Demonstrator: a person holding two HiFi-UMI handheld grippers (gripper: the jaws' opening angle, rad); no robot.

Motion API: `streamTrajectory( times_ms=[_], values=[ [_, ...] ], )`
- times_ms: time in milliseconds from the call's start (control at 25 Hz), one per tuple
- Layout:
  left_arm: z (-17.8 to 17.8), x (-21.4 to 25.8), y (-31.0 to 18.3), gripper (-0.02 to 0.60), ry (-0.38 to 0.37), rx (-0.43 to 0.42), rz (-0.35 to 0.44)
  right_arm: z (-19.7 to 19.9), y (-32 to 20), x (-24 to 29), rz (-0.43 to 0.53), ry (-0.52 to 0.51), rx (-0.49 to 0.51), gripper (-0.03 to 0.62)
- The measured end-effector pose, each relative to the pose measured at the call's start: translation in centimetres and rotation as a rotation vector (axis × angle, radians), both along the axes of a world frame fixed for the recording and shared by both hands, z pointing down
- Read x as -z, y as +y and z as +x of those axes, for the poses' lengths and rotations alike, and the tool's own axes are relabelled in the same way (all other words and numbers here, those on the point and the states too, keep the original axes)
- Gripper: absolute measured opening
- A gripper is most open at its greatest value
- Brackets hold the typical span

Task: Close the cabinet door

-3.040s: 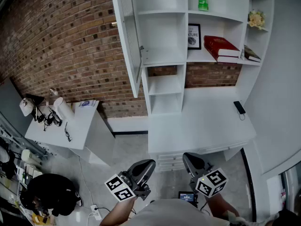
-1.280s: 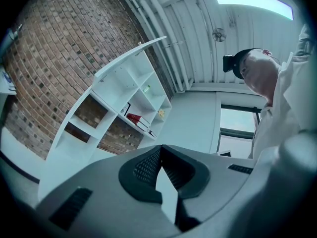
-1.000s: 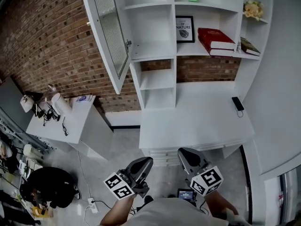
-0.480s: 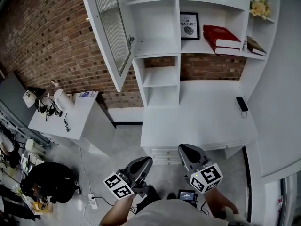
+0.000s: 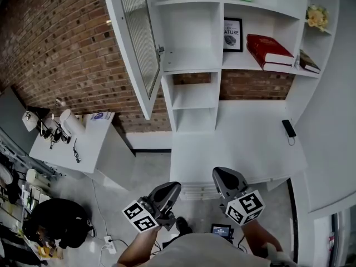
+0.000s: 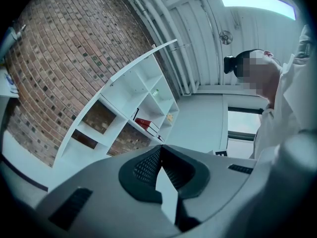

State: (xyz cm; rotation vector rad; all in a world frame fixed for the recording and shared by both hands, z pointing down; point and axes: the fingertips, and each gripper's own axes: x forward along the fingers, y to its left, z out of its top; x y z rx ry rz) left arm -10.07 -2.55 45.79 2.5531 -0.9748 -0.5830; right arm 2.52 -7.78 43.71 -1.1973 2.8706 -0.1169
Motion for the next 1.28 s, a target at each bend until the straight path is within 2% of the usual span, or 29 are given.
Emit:
streamTrajectory(
  times_ms=[280,600,960,1280],
  values=[
    [-4.7,0.6,-4.4,0.008,-0.003,-0.001,0.017,-3.7,-4.8,0.0,-0.019,-0.01,-0.038,0.029],
    [-9.0,0.2,-7.5,0.008,0.019,-0.013,0.001,-6.9,-7.8,0.0,-0.029,0.005,-0.083,0.029],
    [-9.7,-0.1,-10.3,0.008,0.02,-0.027,-0.007,-7.8,-10.6,-0.2,-0.029,0.006,-0.098,0.029],
    [-9.0,0.9,-12.4,0.009,0.041,0.027,0.014,-6.2,-13.2,0.2,-0.017,0.027,-0.087,0.03]
  ],
)
